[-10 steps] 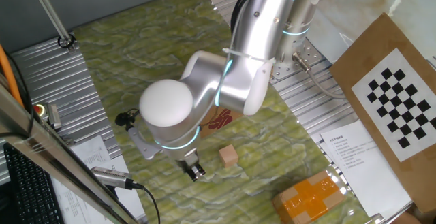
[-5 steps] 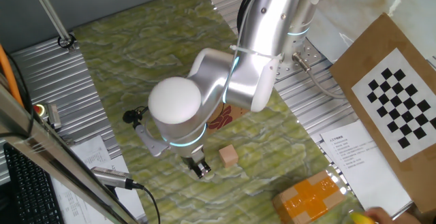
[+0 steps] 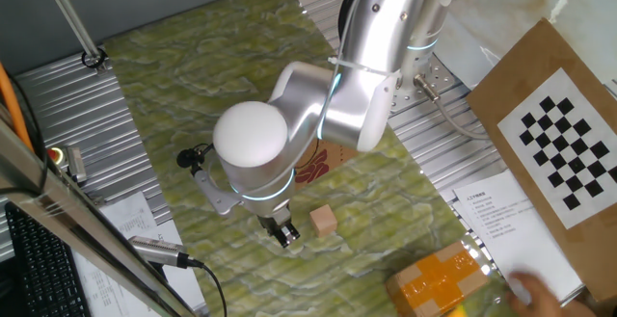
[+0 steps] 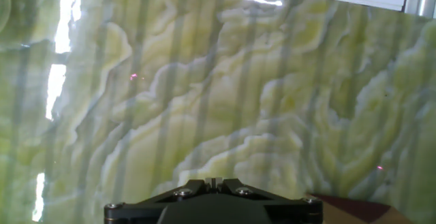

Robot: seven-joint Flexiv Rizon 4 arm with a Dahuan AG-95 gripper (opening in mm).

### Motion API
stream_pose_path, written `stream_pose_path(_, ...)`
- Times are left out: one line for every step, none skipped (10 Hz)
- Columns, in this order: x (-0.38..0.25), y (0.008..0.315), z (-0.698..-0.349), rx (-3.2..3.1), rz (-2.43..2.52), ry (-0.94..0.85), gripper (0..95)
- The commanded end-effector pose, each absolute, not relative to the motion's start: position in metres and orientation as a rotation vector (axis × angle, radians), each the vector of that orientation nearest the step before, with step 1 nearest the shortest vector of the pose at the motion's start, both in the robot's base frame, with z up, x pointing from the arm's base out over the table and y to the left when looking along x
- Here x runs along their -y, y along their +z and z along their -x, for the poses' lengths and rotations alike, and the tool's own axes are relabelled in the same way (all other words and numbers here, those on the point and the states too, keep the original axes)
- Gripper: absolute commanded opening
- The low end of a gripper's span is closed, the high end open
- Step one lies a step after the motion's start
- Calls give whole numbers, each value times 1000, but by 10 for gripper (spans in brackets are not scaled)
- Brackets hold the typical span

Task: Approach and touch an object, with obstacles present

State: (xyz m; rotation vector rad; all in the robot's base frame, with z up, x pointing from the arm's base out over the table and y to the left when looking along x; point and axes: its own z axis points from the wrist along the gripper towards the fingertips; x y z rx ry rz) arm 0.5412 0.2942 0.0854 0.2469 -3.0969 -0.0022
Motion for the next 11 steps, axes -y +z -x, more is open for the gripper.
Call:
stream_pose_path(-293,86,-540,3087,-312,-9,0)
stream_pose_path(-293,86,-540,3086,-325,-13,0)
stream_pose_path(-292,86,-541,3079,-332,-14,0)
stream_pose_path(-292,83,-539,3066,-335,-11,0)
stream_pose_path(-292,79,-536,3061,-340,-15,0)
stream_pose_path(-293,75,-532,3061,-341,-20,0)
stream_pose_path(-295,71,-529,3062,-331,-20,0)
stream_pose_path(-300,67,-525,3062,-308,-19,0)
stream_pose_path(-303,65,-522,3058,-295,-18,0)
stream_pose_path(-306,63,-519,3054,-278,-19,0)
stream_pose_path(-308,59,-514,3053,-266,-17,0)
